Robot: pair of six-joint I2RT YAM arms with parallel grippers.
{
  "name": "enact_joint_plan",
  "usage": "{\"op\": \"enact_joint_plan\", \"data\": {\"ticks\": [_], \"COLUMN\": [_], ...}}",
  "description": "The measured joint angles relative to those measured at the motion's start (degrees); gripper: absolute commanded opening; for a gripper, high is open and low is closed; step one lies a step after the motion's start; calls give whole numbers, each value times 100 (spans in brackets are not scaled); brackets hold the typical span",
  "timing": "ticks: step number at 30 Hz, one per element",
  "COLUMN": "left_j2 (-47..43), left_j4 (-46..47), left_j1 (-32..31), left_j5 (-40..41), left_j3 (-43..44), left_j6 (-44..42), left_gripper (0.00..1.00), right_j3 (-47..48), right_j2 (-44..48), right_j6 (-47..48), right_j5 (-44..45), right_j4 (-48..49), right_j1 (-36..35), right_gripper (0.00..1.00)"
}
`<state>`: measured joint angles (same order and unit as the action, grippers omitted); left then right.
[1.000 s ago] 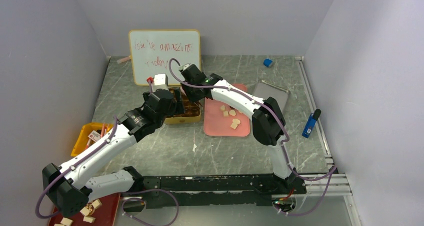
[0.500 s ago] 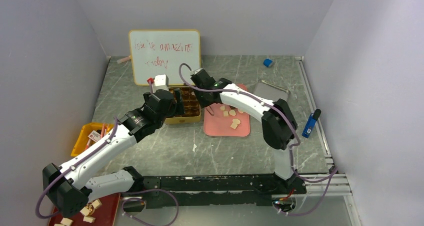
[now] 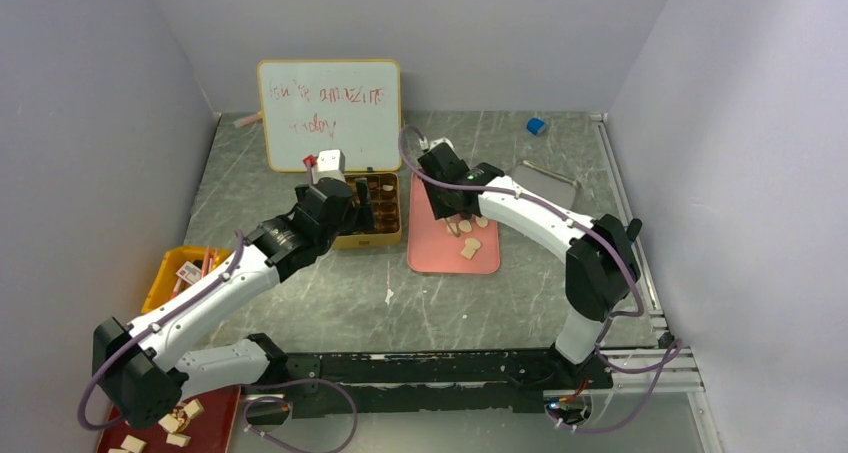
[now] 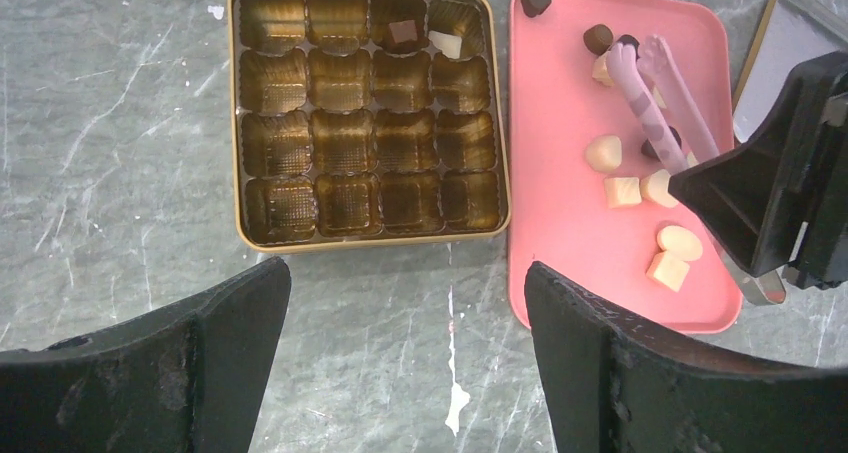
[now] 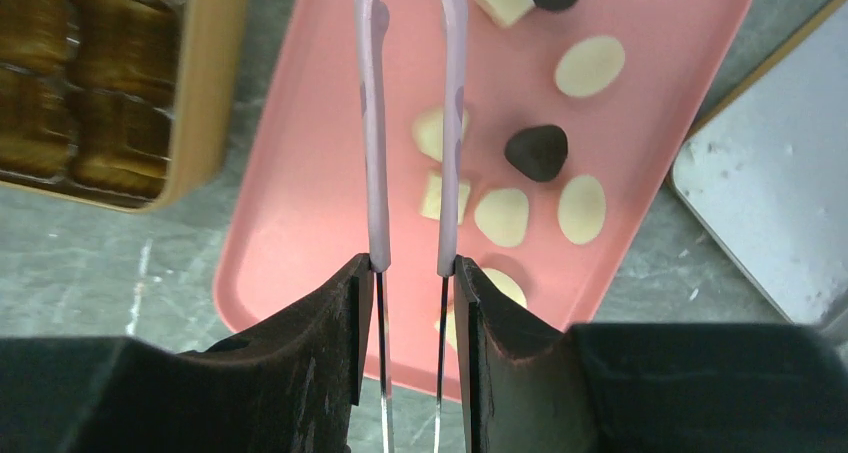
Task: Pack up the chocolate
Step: Pick up the fake chocolate from the plate.
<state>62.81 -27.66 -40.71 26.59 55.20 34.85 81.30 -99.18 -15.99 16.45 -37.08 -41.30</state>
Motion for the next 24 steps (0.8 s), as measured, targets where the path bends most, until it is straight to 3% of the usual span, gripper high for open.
{"op": "enact_joint_plan", "data": {"ticks": [14,24], "left_j2": [181,236], "left_j4": [118,175], "left_j1": [2,0], "left_j5": [-127,-125], "left_j3": [0,0], "left_j6": [-114,-131], "left_gripper": [92,92], "right_j3": [-337,-315], "right_j2": [-35,-562], "right_j6": [-4,50], "right_j5": [7,-13], "right_j4": [90,181], "right_j1": [343,485], "right_gripper": [38,41]}}
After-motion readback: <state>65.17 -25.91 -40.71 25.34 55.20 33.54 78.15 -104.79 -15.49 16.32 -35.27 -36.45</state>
